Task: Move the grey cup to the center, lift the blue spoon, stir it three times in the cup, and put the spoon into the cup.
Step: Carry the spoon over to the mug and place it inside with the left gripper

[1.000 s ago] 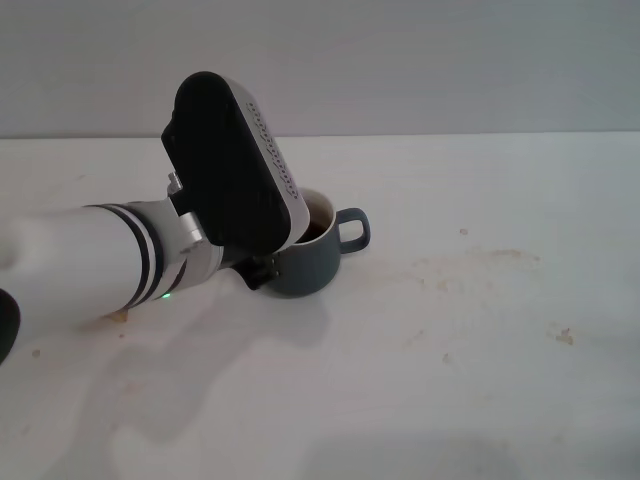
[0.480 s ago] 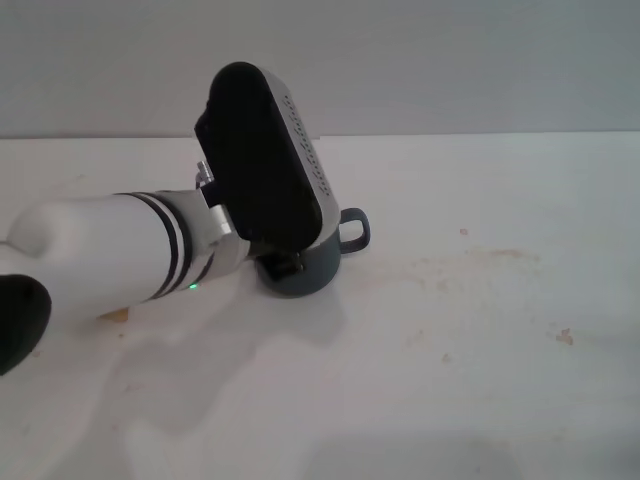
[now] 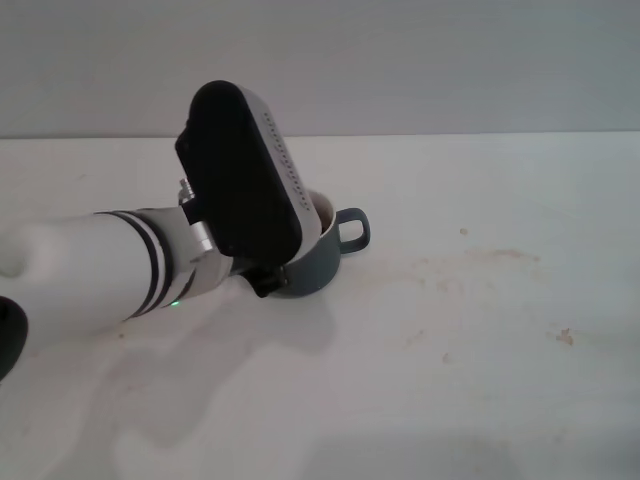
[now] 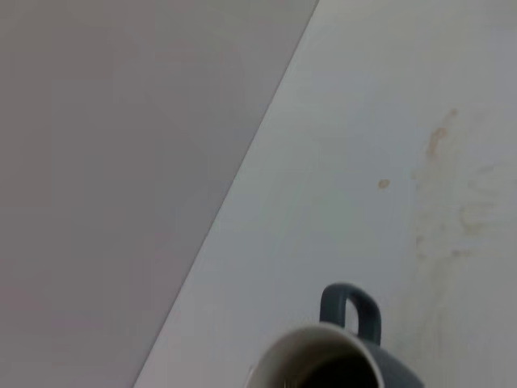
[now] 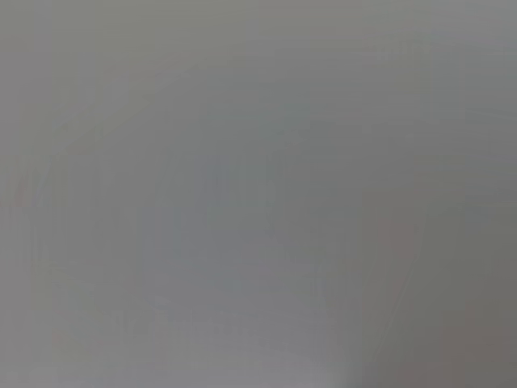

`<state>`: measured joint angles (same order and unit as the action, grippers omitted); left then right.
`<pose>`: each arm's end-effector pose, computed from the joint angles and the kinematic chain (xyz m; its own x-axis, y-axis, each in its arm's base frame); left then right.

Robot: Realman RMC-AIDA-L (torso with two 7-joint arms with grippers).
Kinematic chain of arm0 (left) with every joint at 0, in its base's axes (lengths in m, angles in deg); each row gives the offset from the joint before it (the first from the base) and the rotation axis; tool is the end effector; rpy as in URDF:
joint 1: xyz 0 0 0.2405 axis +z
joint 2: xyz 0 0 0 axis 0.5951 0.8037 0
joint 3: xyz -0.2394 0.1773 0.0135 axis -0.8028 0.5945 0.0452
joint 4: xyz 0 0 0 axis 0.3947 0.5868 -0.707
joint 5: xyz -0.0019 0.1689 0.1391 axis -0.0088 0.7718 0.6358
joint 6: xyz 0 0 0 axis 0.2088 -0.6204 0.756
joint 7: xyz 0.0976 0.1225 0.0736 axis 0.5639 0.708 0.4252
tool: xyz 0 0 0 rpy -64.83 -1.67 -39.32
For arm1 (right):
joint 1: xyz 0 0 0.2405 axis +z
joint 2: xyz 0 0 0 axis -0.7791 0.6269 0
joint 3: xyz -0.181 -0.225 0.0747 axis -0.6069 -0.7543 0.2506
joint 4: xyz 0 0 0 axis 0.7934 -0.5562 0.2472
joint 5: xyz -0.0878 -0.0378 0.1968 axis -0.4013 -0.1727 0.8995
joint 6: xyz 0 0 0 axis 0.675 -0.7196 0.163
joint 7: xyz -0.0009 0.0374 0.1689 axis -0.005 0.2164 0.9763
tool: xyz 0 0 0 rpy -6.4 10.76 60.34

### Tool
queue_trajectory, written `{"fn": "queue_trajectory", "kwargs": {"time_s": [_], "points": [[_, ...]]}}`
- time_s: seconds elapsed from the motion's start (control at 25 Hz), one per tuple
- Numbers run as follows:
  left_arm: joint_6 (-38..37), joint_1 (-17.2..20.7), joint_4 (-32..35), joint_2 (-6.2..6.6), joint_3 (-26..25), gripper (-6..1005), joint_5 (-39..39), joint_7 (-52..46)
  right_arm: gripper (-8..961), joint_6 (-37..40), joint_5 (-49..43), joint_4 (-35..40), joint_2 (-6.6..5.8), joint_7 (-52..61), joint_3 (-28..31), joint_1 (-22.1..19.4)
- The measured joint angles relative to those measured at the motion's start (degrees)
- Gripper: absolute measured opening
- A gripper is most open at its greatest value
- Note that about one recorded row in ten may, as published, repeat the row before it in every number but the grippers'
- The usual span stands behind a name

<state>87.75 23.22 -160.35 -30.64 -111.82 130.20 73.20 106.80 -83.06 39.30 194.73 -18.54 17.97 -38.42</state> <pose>-0.1735 0.3514 -0.0815 0.9739 0.0527 -0.2207 -0.1086 -0.7456 -0.6575 0.4407 0.2867 -0.0094 0.6753 0.0330 -0.7368 -0.7119 0.2904 -0.6394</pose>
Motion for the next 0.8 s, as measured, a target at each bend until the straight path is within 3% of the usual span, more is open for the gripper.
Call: {"fn": "queue_trajectory", "kwargs": {"time_s": [0.48,0.8], "points": [[-0.27,-0.93,0.72,0.09,-2.38,143,0.00,0.20,-1,-0.15,0.00,-0.16,-0.07,0.00,-0.33,0.15],[-0.39,-3.26,1.34,-0.27,-0.41,144,0.00,0.31,-1,-0.26,0.00,-0.11,0.01,0.00,-0.33,0.05]]}}
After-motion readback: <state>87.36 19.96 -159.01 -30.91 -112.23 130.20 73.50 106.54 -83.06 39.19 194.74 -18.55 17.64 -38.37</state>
